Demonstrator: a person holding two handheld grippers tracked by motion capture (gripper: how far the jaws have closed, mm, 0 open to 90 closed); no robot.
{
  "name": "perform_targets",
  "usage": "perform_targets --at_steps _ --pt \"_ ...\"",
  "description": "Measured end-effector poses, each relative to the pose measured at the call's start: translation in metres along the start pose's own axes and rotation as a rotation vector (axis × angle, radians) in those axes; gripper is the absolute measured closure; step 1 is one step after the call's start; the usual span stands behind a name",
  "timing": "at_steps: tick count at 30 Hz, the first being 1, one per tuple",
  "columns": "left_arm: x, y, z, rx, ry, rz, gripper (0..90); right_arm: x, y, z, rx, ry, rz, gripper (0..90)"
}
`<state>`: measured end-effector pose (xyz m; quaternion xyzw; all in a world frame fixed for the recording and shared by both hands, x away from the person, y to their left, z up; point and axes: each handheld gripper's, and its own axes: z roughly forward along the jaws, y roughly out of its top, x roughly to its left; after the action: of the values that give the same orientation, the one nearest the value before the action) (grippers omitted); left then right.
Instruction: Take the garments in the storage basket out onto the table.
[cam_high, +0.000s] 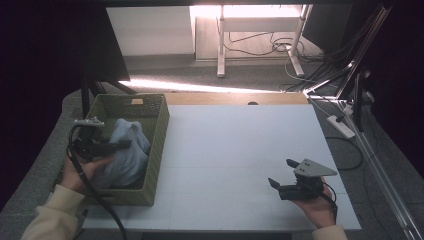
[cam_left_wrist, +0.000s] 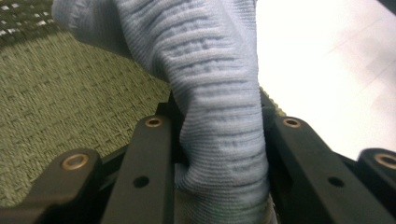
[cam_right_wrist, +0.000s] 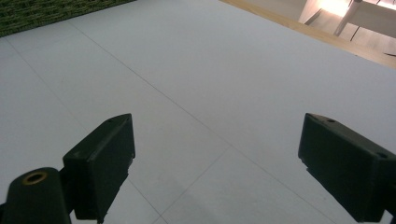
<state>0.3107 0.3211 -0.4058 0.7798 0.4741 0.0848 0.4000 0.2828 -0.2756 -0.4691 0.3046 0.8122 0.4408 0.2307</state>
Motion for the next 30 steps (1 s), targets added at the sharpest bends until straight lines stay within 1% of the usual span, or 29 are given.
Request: perform_targets --at_steps 3,6,7,8,13,16,19,21,23,24,30 --pt "0.000 0.001 -0.006 -0.046 0.016 -0.006 70.2 0.000 0.000 0.000 0.000 0.001 0.000 11.4" --pt "-0.001 0.003 -0.013 -0.093 0.032 0.001 70.2 0.000 0.000 0.000 0.002 0.000 0.000 11.4" --pt "-0.003 0.004 -0.018 -0.120 0.039 0.006 70.3 0.000 0.000 0.000 0.003 0.000 -0.002 11.4" --pt "-0.003 0.004 -0.018 -0.120 0.039 0.006 70.3 0.000 0.000 0.000 0.003 0.000 -0.002 11.4" --pt "-0.006 0.009 -0.027 -0.171 0.046 0.017 70.3 0.001 0.000 0.001 0.005 0.000 -0.005 11.4" --pt "-0.006 0.010 -0.028 -0.181 0.044 0.017 70.3 0.001 0.000 0.001 0.006 -0.001 -0.005 11.4" --pt "-0.007 0.012 -0.031 -0.207 0.044 0.014 70.3 0.001 0.000 0.001 0.008 -0.003 -0.006 11.4" --pt "-0.007 0.013 -0.031 -0.213 0.047 0.014 70.3 0.001 -0.001 0.001 0.006 0.002 -0.006 11.4" --pt "-0.008 0.015 -0.034 -0.232 0.052 0.012 70.3 0.001 -0.001 0.001 0.007 0.008 -0.004 11.4" --pt "-0.008 0.015 -0.034 -0.232 0.052 0.012 70.3 0.001 -0.001 0.001 0.007 0.008 -0.004 11.4" --pt "-0.008 0.020 -0.041 -0.273 0.051 0.002 70.3 0.001 -0.001 0.001 0.007 0.006 -0.006 11.4"
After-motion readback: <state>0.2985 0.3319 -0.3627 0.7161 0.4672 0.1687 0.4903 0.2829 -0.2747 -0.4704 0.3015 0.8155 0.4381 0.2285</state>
